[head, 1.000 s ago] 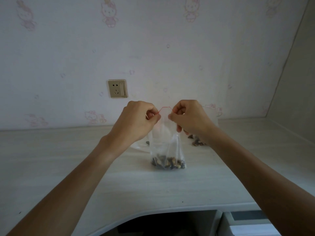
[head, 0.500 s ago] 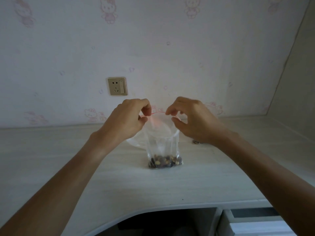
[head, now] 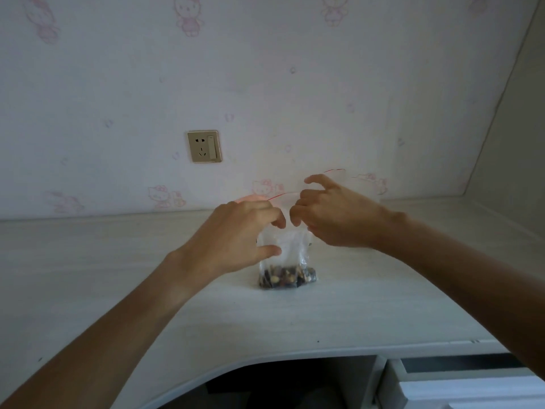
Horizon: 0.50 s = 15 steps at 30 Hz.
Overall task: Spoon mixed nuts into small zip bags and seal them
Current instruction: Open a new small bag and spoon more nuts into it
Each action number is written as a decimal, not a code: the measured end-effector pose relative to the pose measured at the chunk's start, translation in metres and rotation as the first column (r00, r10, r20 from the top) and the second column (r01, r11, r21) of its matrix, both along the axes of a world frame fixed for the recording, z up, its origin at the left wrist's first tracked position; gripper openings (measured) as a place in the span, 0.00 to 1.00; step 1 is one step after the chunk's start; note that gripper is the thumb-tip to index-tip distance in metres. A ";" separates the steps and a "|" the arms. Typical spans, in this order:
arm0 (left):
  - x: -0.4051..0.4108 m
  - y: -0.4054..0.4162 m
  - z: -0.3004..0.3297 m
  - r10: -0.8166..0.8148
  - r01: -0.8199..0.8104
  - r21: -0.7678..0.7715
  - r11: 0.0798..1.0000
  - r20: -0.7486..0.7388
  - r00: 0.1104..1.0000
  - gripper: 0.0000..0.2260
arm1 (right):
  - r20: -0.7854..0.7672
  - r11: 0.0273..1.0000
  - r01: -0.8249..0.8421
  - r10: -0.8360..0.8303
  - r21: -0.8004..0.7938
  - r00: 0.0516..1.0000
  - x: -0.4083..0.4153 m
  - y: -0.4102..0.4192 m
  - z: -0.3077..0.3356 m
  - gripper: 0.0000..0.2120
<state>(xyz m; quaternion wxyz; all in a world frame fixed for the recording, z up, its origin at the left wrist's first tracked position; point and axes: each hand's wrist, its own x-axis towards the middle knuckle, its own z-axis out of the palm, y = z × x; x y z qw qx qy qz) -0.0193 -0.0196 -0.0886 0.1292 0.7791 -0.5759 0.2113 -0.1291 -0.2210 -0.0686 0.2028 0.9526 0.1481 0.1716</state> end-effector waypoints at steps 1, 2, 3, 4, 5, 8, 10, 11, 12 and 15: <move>0.000 -0.003 -0.002 -0.001 0.001 -0.018 1.000 0.008 1.000 0.15 | 0.002 0.999 -0.018 0.018 0.046 1.000 0.001 0.000 0.003 0.11; -0.001 -0.007 -0.003 -0.006 0.005 -0.045 0.999 -0.004 1.000 0.13 | 0.004 0.994 -0.039 0.039 0.105 0.999 0.002 0.000 0.006 0.09; -0.001 -0.010 -0.004 -0.013 0.011 -0.074 0.997 -0.029 0.999 0.10 | -0.001 0.981 -0.057 0.058 0.186 0.998 0.003 0.000 0.011 0.08; 0.000 -0.013 -0.004 -0.023 0.017 -0.099 0.995 -0.060 0.998 0.07 | -0.023 0.954 -0.066 0.076 0.293 0.997 0.002 0.000 0.015 0.07; 0.001 -0.014 -0.004 -0.035 0.023 -0.118 0.993 -0.103 0.994 0.04 | -0.059 0.908 -0.062 0.096 0.415 0.994 0.001 0.000 0.019 0.05; 0.009 -0.011 -0.002 -0.099 0.048 -0.141 0.989 -0.378 0.920 0.02 | -0.178 0.751 0.027 0.121 0.660 0.977 -0.001 -0.003 0.026 0.05; 0.014 -0.007 0.002 -0.124 0.066 -0.132 0.989 -0.501 0.856 0.03 | -0.227 0.704 0.086 0.108 0.705 0.968 0.001 -0.004 0.028 0.05; 0.016 -0.006 0.004 -0.125 0.076 -0.115 0.990 -0.517 0.847 0.04 | -0.250 0.702 0.109 0.101 0.704 0.963 0.002 -0.005 0.028 0.06; 0.017 -0.005 0.006 -0.123 0.085 -0.097 0.992 -0.519 0.846 0.04 | -0.269 0.712 0.125 0.093 0.691 0.958 0.003 -0.006 0.028 0.07; 0.021 -0.003 0.008 -0.111 0.089 -0.067 0.994 -0.523 0.845 0.08 | -0.331 0.785 0.166 0.052 0.597 0.942 0.004 -0.007 0.026 0.19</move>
